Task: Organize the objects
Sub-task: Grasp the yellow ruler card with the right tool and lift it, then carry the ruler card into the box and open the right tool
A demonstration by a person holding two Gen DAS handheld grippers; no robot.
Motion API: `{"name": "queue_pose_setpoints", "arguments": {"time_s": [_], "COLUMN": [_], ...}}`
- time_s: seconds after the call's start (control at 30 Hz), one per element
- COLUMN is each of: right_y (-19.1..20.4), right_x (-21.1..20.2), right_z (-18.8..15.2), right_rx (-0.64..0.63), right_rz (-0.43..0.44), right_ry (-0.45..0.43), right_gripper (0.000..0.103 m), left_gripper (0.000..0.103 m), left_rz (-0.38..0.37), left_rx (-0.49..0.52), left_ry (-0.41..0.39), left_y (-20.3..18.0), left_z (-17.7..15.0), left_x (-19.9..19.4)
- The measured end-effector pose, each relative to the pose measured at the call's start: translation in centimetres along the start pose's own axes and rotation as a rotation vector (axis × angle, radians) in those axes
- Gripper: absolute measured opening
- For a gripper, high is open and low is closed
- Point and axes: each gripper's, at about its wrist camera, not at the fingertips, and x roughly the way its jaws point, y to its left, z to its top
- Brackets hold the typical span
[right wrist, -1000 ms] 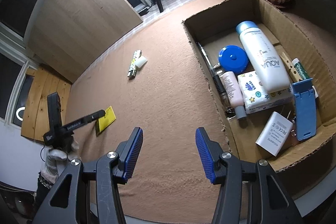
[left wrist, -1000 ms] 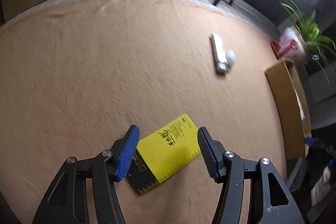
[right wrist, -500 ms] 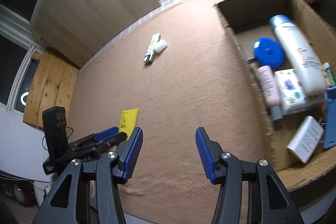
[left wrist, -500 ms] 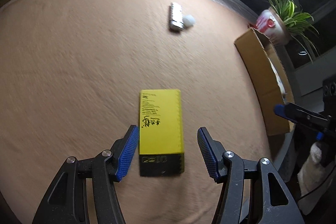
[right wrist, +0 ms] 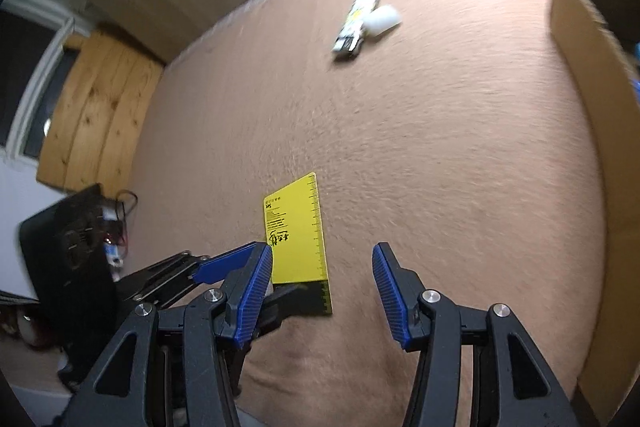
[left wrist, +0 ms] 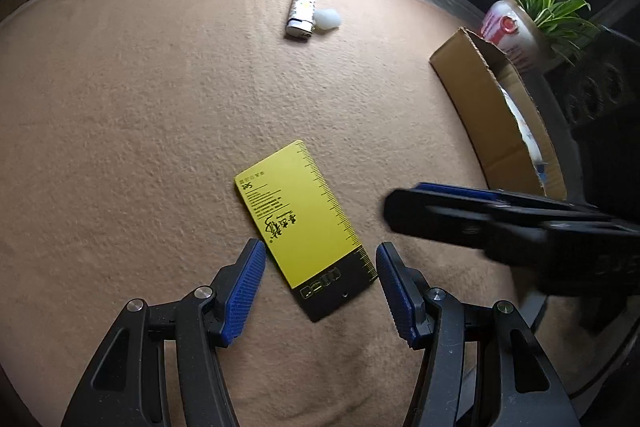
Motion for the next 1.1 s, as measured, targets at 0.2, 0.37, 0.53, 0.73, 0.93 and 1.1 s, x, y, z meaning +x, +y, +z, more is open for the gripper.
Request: {"name": "queue_pose_setpoints", "arguments": {"time_s": [0.2, 0.37, 0.53, 0.73, 0.93, 1.1], "right_y": [1.2, 2.2, 2.8, 2.7, 2.3, 1.0], "right_x": [2.2, 3.0, 3.5, 2.6, 0.2, -2.7], "right_z": [0.9, 1.1, 1.0, 0.8, 0.4, 0.3], "right_rx": [-0.050, -0.104, -0.133, -0.132, -0.137, -0.114], "right_rz": [-0.012, -0.039, -0.045, -0.046, -0.052, -0.061], "right_ry": [0.051, 0.085, 0.102, 0.075, 0.018, -0.040], "right_gripper": [0.045, 0.036, 0.029, 0.027, 0.027, 0.027], "left_gripper": [0.061, 0.058, 0.053, 0.051, 0.051, 0.051], "left_rz": [0.000, -0.010, -0.017, -0.027, -0.033, -0.049], "left_rx": [-0.019, -0.027, -0.032, -0.043, -0.023, 0.019], "left_ry": [-0.017, -0.024, -0.030, -0.044, -0.069, -0.089], "left_y": [0.4, 0.7, 0.3, 0.1, -1.5, -3.8], "left_z": [-0.2, -0.2, 0.1, 0.2, 0.6, 1.4], "left_x": [0.0, 0.1, 0.4, 0.2, -0.5, -1.2]}}
